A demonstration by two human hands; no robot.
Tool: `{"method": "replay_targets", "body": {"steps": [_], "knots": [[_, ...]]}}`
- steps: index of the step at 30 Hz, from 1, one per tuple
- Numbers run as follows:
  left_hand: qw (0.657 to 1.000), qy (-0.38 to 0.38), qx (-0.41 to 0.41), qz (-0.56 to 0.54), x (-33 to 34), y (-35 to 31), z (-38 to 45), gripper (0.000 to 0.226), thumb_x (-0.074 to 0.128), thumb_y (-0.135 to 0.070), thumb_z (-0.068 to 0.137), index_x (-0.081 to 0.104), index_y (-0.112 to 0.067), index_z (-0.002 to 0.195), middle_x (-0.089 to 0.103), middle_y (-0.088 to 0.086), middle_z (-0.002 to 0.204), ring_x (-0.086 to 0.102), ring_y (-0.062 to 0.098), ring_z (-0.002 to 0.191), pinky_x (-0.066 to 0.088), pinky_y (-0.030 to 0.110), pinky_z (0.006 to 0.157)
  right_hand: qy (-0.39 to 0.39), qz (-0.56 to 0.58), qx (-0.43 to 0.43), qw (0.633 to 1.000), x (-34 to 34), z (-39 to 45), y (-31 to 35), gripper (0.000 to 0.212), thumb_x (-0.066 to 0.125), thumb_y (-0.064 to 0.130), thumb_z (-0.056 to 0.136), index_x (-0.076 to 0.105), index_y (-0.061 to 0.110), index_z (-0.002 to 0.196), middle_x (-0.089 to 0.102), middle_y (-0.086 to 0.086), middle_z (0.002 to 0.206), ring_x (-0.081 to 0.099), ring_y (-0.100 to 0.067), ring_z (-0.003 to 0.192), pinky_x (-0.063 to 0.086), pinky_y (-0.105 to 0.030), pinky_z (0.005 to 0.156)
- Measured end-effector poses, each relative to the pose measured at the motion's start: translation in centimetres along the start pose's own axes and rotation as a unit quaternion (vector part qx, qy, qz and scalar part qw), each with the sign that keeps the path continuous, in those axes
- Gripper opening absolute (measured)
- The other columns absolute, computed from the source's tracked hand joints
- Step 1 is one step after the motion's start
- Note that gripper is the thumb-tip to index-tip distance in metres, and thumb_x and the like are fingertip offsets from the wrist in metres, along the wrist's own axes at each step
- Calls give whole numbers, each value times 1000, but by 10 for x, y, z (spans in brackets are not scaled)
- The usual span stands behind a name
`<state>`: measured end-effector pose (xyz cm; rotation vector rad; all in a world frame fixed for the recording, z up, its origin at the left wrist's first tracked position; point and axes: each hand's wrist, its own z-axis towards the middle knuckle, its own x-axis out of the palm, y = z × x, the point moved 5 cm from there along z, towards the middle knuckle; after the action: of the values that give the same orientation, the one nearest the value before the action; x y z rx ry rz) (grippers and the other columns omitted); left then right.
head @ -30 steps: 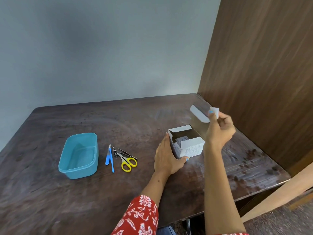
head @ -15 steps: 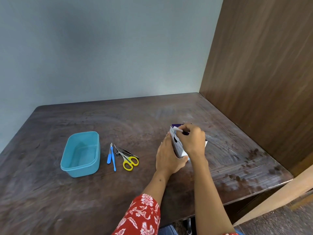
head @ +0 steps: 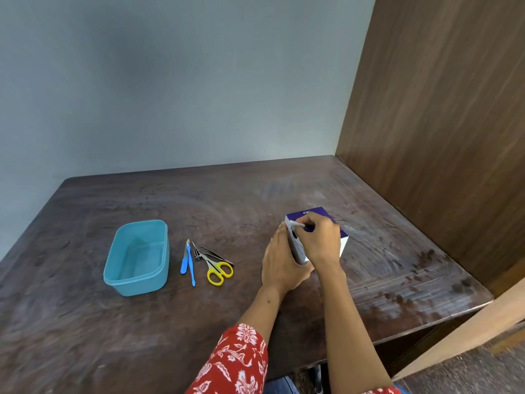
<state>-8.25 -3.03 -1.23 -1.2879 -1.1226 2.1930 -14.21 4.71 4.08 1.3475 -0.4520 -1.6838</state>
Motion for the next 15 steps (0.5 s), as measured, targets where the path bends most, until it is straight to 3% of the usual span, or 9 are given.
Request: {"method": "replay_targets", "body": {"steps": [4,7,11,13,15], "knots": [[1000,7,8,-13,-6,-7,-2,76,72,-39,60,38,-26,127,54,-6,123,56,12,110,49,37,96,-8,-3,-6,1000,0,-3,3,8,68,6,77,70,13,80,71,0,81,63,-19,79,54,-37,70],[998,46,-7,-46,-7,-6,-6,97,78,-52,51,33,-25,133,48,-5,133,50,14,122,46,42,99,16,-6,1,1000,-1,-3,6,7,68,7,79,70,13,80,71,-2,82,64,-19,78,53,-34,71],[996,78,-15,-46,-25,0,-22,123,83,-51,54,12,-16,148,18,0,155,18,16,144,26,39,116,32,-14,-19,999,-6,-1,23,6,69,15,80,72,11,82,72,-6,79,64,-25,76,47,-31,67],[997,72,3,4,-47,-1,-36,115,79,-44,66,7,-9,149,9,2,157,8,16,145,15,30,118,36,1,-42,998,-6,-4,38,8,70,18,81,74,12,85,72,-6,79,65,-23,76,42,-27,63],[998,44,25,37,-73,0,-49,98,74,-36,76,13,-6,147,16,6,155,14,17,144,15,26,116,48,34,-51,997,-2,-8,54,7,72,17,79,75,13,85,73,-5,80,65,-20,77,46,-28,66]]}}
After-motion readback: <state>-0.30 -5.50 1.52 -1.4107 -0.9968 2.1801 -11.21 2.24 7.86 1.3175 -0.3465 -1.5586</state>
